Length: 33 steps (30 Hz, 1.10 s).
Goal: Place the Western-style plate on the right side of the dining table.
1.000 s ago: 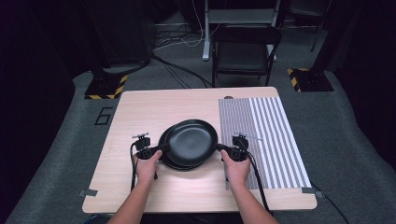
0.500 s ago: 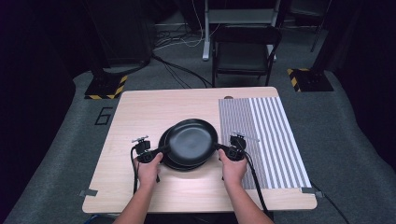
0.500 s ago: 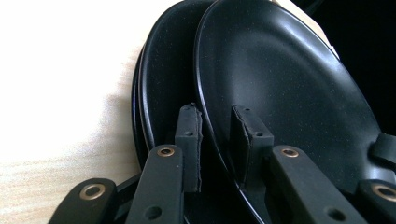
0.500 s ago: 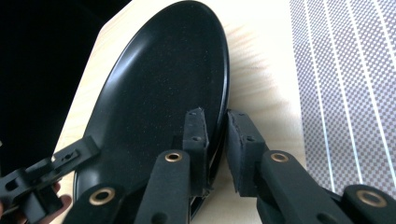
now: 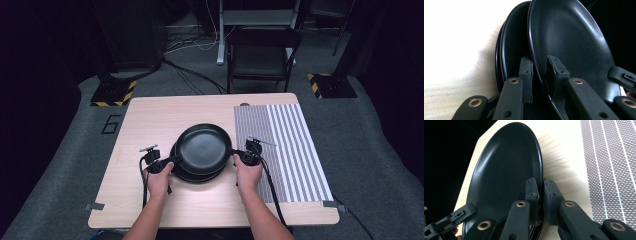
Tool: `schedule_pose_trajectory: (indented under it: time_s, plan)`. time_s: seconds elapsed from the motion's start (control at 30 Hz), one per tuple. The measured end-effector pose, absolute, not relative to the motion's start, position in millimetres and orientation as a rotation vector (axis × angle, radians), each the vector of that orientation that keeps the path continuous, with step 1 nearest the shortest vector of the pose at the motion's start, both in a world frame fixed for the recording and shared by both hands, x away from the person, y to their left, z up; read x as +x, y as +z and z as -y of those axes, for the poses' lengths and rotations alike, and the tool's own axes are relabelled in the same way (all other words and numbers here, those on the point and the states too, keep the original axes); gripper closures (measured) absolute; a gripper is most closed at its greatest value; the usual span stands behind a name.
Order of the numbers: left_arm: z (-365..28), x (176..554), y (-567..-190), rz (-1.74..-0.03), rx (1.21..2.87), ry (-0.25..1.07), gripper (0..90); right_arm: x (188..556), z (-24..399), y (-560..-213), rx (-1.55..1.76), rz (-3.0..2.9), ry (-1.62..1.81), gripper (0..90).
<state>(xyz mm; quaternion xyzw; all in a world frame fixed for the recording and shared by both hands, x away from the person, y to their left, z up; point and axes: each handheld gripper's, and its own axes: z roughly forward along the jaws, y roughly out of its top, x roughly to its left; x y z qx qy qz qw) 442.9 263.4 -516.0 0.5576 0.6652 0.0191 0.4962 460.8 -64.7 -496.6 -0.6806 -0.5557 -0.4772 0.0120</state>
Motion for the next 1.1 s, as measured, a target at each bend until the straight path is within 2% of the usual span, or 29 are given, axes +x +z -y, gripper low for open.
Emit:
schedule_pose_trajectory:
  time_s: [0.33, 1.1]
  plan:
    - [-267.1, 444.6, -518.0, -1.618, 1.305, 0.013, 76.3, 463.4, 63.4, -499.7, -2.130, 1.678, -1.494, 83.8]
    - [-264.8, 442.4, -519.1, -1.625, 1.272, 0.051, 76.9, 458.8, 61.3, -499.8, -2.141, 1.688, -1.493, 83.3]
